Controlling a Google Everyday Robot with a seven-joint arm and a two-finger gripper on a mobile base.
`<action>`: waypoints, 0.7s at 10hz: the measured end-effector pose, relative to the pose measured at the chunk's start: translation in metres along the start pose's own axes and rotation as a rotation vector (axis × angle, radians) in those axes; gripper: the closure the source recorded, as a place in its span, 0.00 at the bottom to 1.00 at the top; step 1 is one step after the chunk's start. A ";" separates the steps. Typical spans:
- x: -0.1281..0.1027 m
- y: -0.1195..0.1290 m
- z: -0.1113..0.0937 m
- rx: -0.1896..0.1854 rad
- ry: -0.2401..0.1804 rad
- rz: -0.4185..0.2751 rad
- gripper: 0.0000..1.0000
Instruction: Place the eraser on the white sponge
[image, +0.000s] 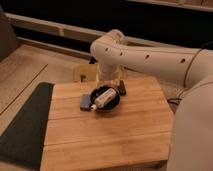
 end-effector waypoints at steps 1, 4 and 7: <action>0.000 0.002 0.000 -0.003 -0.002 -0.003 0.35; -0.003 -0.008 0.024 0.022 0.019 0.017 0.35; -0.036 -0.083 0.045 0.073 -0.059 0.112 0.35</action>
